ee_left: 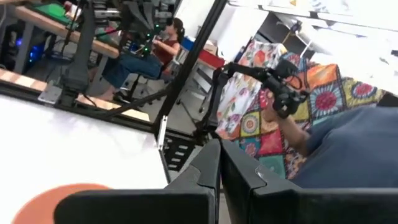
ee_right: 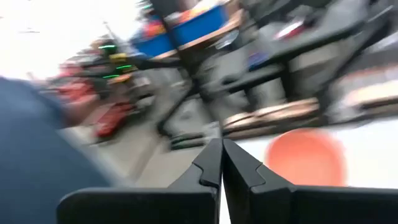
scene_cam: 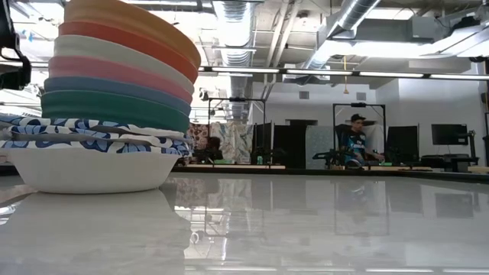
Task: Nest bowls inside each other
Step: Return to Home Position
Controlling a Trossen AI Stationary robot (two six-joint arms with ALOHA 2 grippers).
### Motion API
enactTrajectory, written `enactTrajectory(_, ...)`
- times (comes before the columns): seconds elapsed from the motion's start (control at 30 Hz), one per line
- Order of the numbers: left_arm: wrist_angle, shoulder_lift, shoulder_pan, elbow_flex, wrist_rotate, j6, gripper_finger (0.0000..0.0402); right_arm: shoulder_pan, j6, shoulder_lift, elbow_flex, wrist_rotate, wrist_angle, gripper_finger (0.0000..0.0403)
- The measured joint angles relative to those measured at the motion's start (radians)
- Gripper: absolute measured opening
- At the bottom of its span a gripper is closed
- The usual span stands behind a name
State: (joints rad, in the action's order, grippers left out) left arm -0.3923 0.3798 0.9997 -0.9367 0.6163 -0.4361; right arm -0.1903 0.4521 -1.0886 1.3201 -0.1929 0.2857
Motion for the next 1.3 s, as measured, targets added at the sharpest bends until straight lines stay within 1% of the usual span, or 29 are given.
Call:
enactTrajectory(0.03, 0.007, 0.0, 0.0, 0.0, 0.008, -0.008, 0.0, 0.007, -0.04, -0.01, 0.0, 0.028, -0.014, 0.0033)
enactTrajectory(0.07, 0.019, 0.0, 0.0, 0.0, 0.015, 0.015, 0.0, 0.014, -0.088, -0.017, -0.001, 0.083, -0.035, 0.0033)
enactTrajectory(0.1, 0.033, -0.002, -0.001, 0.0, 0.009, 0.065, 0.0, 0.021, -0.134, -0.019, -0.002, 0.129, -0.058, 0.0033)
enactTrajectory(0.13, 0.054, -0.004, -0.001, 0.0, -0.021, 0.125, 0.0, 0.032, -0.176, -0.017, -0.002, 0.155, -0.08, 0.0033)
enactTrajectory(0.2, 0.119, -0.019, -0.001, 0.0, -0.15, 0.237, 0.0, 0.067, -0.239, 0.013, -0.001, 0.16, -0.093, 0.0033)
enactTrajectory(0.27, 0.183, -0.051, -0.001, 0.0, -0.312, 0.324, 0.0, 0.101, -0.262, 0.055, -0.004, 0.144, -0.091, 0.0033)
enactTrajectory(0.33, 0.215, -0.09, -0.001, -0.003, -0.46, 0.421, 0.0, 0.128, -0.262, 0.11, -0.04, 0.129, -0.093, 0.0033)
enactTrajectory(0.37, 0.219, -0.11, -0.001, -0.002, -0.513, 0.449, 0.0, 0.139, -0.254, 0.14, -0.066, 0.127, -0.086, 0.0033)
enactTrajectory(0.4, 0.22, -0.13, -0.001, 0.007, -0.538, 0.458, 0.0, 0.148, -0.243, 0.172, -0.1, 0.128, -0.091, 0.0033)
enactTrajectory(0.5, 0.204, -0.191, -0.001, 0.071, -0.518, 0.443, 0.0, 0.146, -0.213, 0.277, -0.239, 0.163, -0.159, 0.0033)
enactTrajectory(0.57, 0.219, -0.235, -0.001, 0.126, -0.514, 0.448, 0.0, 0.136, -0.214, 0.348, -0.348, 0.194, -0.244, 0.0033)
enactTrajectory(0.67, 0.266, -0.312, -0.001, 0.212, -0.554, 0.455, 0.0, 0.124, -0.218, 0.455, -0.507, 0.279, -0.341, 0.0033)
enactTrajectory(0.77, 0.283, -0.381, -0.001, 0.309, -0.546, 0.42, 0.0, 0.115, -0.222, 0.555, -0.654, 0.344, -0.422, 0.0033)
enactTrajectory(0.83, 0.272, -0.37, -0.001, 0.33, -0.523, 0.402, 0.0, 0.103, -0.225, 0.617, -0.744, 0.358, -0.467, 0.0033)
enactTrajectory(0.93, 0.291, -0.374, -0.002, 0.371, -0.569, 0.378, 0.0, 0.094, -0.219, 0.711, -0.858, 0.39, -0.512, 0.0033)
enactTrajectory(1.07, 0.319, -0.377, -0.002, 0.43, -0.579, 0.384, 0.0, 0.088, -0.224, 0.831, -1.001, 0.411, -0.574, 0.0033)
enactTrajectory(1.23, 0.369, -0.377, -0.002, 0.518, -0.568, 0.386, 0.0, 0.072, -0.224, 0.964, -1.136, 0.411, -0.589, 0.0033)
enactTrajectory(1.3, 0.413, -0.376, -0.002, 0.568, -0.581, 0.389, 0.0, 0.064, -0.217, 1.005, -1.187, 0.416, -0.574, 0.0033)
